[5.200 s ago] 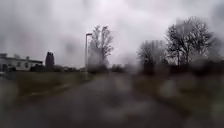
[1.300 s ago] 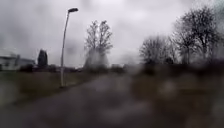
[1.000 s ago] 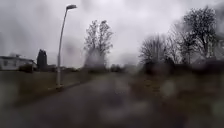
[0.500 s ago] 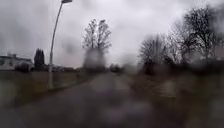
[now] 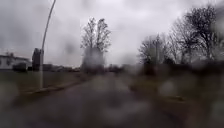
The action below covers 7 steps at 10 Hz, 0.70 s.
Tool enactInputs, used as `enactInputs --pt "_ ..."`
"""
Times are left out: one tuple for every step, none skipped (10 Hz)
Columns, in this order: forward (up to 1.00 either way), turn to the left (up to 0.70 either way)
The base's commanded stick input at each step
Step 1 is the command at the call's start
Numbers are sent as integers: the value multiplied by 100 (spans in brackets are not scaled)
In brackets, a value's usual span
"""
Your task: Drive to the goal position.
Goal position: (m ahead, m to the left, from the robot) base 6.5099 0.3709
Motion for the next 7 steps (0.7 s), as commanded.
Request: enactInputs --pt "100 1" --pt "100 17" --pt "100 33" --pt "100 40" --pt "100 40" --pt "100 40" --pt "100 21"
